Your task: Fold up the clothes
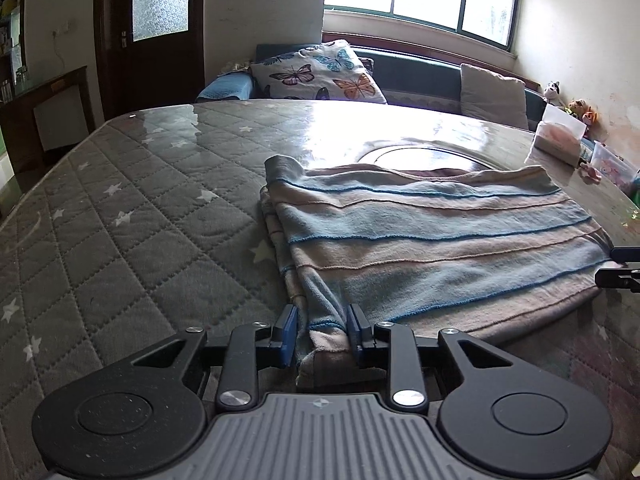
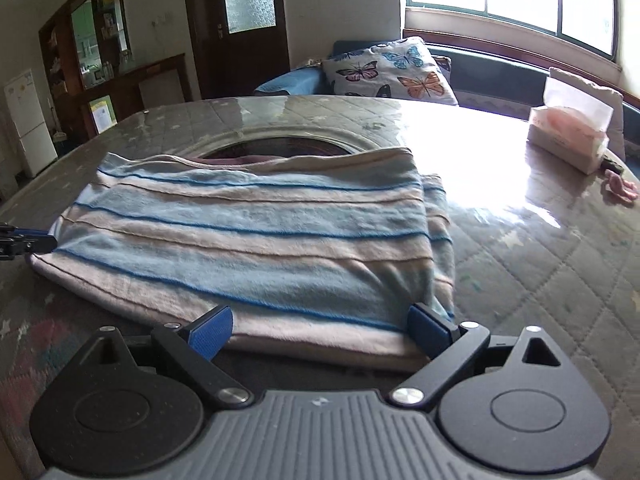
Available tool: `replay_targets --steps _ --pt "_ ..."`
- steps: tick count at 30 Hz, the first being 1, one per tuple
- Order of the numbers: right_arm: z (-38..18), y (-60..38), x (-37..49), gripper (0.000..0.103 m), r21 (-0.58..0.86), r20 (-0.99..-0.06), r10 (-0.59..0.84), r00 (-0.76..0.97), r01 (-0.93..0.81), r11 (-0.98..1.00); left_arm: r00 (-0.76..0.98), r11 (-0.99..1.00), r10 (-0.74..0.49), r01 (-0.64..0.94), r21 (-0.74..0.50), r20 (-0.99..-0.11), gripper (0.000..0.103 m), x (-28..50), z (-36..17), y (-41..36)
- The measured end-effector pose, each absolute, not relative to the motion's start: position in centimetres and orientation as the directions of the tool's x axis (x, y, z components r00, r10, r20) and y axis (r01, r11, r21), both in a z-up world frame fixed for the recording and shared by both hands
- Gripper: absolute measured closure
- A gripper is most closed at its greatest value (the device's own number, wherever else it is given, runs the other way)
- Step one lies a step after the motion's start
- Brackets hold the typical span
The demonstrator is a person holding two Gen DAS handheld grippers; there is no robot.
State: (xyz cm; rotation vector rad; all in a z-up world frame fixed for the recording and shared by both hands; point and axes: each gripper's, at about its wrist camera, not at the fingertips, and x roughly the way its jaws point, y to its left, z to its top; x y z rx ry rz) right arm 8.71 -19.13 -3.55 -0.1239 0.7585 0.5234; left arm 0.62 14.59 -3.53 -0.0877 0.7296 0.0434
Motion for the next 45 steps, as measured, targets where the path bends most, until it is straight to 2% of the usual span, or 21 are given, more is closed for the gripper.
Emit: replay_targets --steps 4,5,13,15,23,38,45 --pt "-3.3 -19.5 8.5 0.007 0.064 -0.696 0.393 0.601 -0.494 0.867 0.741 0.995 0.012 -0.077 -0.068 -0.671 0.07 0.7 -3.0 14.9" --pt "-3.1 -19.6 8.6 0.007 0.065 -0.697 0.393 0.6 -0.493 0.868 0.746 0.995 0.021 -0.079 -0.058 -0.666 0.066 0.7 -2.8 14.9" --pt "-1.6 -18.7 11.0 0.004 0.083 -0.651 0.42 0.633 -0.491 0.867 0.777 0.996 0.085 -0.078 0.039 -0.623 0.047 2.7 -1.5 14.2" --pt "-1.7 -18.1 12.0 0.004 0.08 -0.65 0.426 0.629 -0.5 0.862 0.775 0.995 0.1 -0.082 0.058 -0.624 0.039 3.7 -1.5 14.2" --pt "-3.1 -16.3 15.0 0.0 0.08 -0.676 0.429 0.598 -0.52 0.85 0.744 0.991 0.137 -0.095 0.099 -0.654 0.025 7.3 -2.6 15.0" --pt "-4.5 -16.1 16.2 0.0 0.098 -0.657 0.455 0.601 -0.531 0.842 0.709 0.969 0.232 -0.227 0.095 -0.666 0.018 12.3 -3.5 19.0" --pt "-5.2 -15.4 15.4 0.0 0.012 -0.639 0.427 0.639 -0.547 0.837 0.702 0.964 0.242 -0.251 0.085 -0.67 0.012 13.4 -4.0 19.7"
